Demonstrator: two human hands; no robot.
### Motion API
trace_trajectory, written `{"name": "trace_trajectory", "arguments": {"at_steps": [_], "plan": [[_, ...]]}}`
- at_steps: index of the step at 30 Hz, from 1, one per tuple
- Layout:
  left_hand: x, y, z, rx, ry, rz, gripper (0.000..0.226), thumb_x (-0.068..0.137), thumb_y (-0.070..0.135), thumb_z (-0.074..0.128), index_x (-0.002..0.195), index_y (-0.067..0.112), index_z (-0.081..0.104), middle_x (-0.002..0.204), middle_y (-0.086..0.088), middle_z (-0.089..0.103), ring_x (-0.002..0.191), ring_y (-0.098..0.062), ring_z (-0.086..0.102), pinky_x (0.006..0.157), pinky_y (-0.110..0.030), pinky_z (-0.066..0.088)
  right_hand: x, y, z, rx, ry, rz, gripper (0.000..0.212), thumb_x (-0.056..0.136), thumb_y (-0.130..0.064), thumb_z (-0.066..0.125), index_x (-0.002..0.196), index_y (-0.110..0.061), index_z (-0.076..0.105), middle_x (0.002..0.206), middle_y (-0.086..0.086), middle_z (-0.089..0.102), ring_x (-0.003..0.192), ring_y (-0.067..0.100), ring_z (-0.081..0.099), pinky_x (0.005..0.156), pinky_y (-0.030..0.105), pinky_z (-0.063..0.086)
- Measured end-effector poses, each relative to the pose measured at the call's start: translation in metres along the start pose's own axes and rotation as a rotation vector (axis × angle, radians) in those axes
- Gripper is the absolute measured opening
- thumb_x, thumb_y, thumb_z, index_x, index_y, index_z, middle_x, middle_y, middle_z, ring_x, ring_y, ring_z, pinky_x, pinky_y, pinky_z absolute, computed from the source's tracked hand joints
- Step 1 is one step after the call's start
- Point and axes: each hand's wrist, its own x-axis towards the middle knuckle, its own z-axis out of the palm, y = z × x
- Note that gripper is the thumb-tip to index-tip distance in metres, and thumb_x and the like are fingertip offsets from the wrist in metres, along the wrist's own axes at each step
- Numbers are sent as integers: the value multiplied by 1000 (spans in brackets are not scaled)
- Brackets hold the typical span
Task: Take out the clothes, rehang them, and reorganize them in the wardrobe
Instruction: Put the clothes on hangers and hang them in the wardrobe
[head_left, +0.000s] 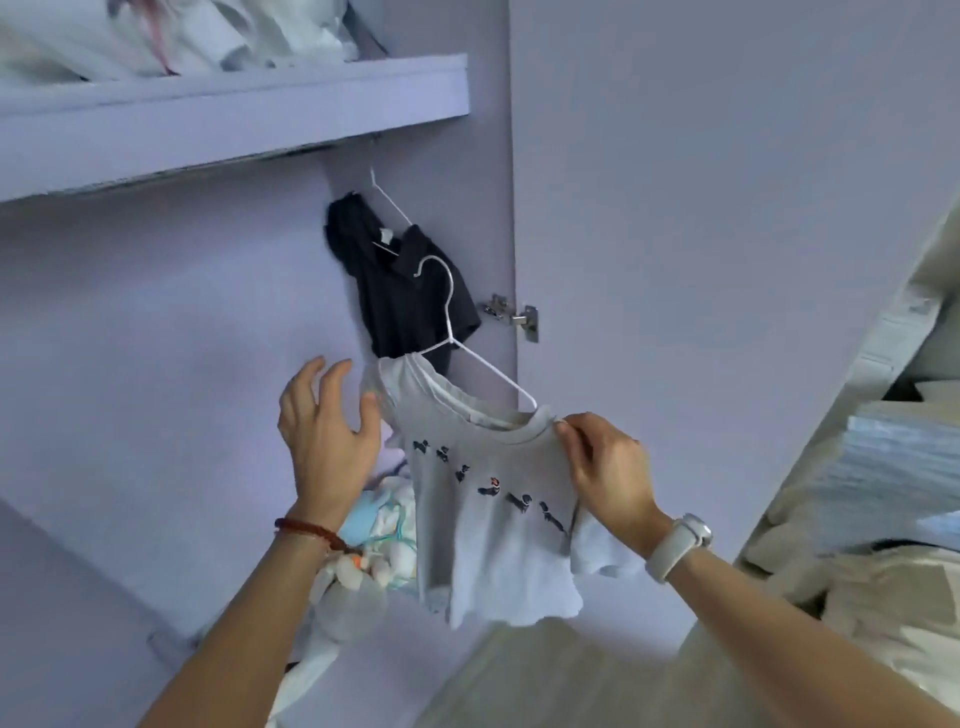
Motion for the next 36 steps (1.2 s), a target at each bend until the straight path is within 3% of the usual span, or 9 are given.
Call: {"name": "trace_trajectory", "arguments": {"at_steps": [8, 13, 19, 25, 30, 33, 36], "plan": [[132, 18, -26, 471, 255, 346, 48, 83, 15, 52, 131, 7, 48, 140, -23, 40, 132, -44, 30, 106, -58, 20, 149, -46, 94, 181, -61, -30, 27, 95, -25, 42, 86, -6, 59, 81, 16, 66, 77, 36, 60, 60, 33, 37], [190, 12, -5, 720, 285, 260, 66, 85, 22, 53, 145, 16, 27, 152, -18, 17, 139, -43, 9, 109, -61, 2, 232, -70, 143, 276, -29, 39, 30, 96, -25, 40, 83, -3, 56, 80, 18, 65, 77, 39, 59, 60, 32, 34], [214, -15, 14, 975, 451, 253, 71, 84, 34, 53, 146, 23, 20, 150, -11, 11, 139, -35, 4, 109, -58, 3, 314, -95, 186, 384, -42, 55, 29, 96, -23, 40, 88, 0, 56, 88, 20, 65, 83, 40, 58, 62, 33, 33], [219, -22, 18, 1024, 506, 269, 71, 84, 37, 53, 145, 24, 19, 149, -10, 13, 137, -36, 9, 107, -58, 5, 326, -90, 223, 376, -192, 138, 29, 97, -24, 37, 94, 1, 52, 91, 23, 63, 83, 40, 58, 59, 32, 33], [221, -20, 19, 1023, 521, 255, 71, 83, 36, 53, 145, 23, 21, 149, -10, 13, 137, -34, 8, 107, -59, 7, 309, -71, 226, 382, -213, 58, 26, 97, -18, 39, 109, -4, 56, 104, 18, 58, 89, 39, 56, 64, 31, 35], [218, -17, 19, 984, 487, 234, 73, 82, 33, 55, 146, 23, 20, 149, -10, 10, 137, -34, 6, 108, -59, 6, 301, -63, 215, 391, -272, -16, 36, 95, -9, 39, 130, -6, 45, 119, 18, 48, 102, 36, 53, 78, 34, 42], [211, -10, 25, 877, 465, 158, 75, 80, 29, 55, 146, 23, 19, 152, -9, 6, 139, -34, 1, 108, -60, 0, 284, -55, 197, 378, -315, -123, 47, 92, -5, 42, 138, -4, 33, 132, 16, 41, 120, 30, 41, 99, 28, 31]]}}
